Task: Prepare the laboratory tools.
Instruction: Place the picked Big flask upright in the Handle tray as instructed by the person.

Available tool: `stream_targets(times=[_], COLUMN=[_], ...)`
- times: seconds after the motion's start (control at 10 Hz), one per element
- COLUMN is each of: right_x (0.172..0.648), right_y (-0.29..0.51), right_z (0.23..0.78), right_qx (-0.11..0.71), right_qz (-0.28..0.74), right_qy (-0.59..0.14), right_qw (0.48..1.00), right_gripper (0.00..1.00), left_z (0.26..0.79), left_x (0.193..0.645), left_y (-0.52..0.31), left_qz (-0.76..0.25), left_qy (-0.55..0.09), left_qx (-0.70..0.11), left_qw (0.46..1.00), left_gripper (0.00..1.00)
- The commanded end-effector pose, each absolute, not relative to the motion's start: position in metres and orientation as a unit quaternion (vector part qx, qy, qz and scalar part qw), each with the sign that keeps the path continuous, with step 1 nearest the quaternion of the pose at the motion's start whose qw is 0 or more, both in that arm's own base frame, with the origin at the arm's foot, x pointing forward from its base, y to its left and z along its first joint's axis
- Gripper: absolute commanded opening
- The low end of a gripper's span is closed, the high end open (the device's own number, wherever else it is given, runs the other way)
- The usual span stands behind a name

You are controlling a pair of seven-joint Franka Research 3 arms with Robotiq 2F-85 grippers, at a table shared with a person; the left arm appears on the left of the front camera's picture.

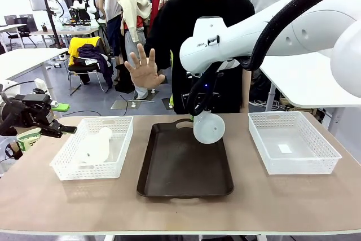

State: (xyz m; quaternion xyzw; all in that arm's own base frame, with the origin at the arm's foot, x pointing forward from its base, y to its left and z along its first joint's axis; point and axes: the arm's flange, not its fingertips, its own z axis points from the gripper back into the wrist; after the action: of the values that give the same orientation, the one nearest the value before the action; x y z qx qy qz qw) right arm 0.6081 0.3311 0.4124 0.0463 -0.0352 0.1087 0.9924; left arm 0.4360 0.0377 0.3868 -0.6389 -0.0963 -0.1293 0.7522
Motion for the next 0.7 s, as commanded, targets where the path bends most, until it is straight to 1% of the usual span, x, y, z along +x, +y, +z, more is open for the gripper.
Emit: stream_targets(times=[0.0, 0.6], right_x=[0.6084, 0.6084], right_y=[0.3303, 0.3303], right_z=[0.4125, 0.4125], right_qx=[0.046, 0.046], right_qz=[0.110, 0.110], right_qy=[-0.036, -0.036], right_qw=[0.992, 0.992], right_gripper=[0.00, 0.00], left_z=[0.3890, 0.3890], left_x=[0.4355, 0.4355], left_y=[0.0387, 0.0387], left_qz=[-0.131, -0.131], left_qy=[-0.099, -0.099], left_qx=[-0.639, -0.639], left_qw=[0.752, 0.752], left_gripper=[1.00, 1.00])
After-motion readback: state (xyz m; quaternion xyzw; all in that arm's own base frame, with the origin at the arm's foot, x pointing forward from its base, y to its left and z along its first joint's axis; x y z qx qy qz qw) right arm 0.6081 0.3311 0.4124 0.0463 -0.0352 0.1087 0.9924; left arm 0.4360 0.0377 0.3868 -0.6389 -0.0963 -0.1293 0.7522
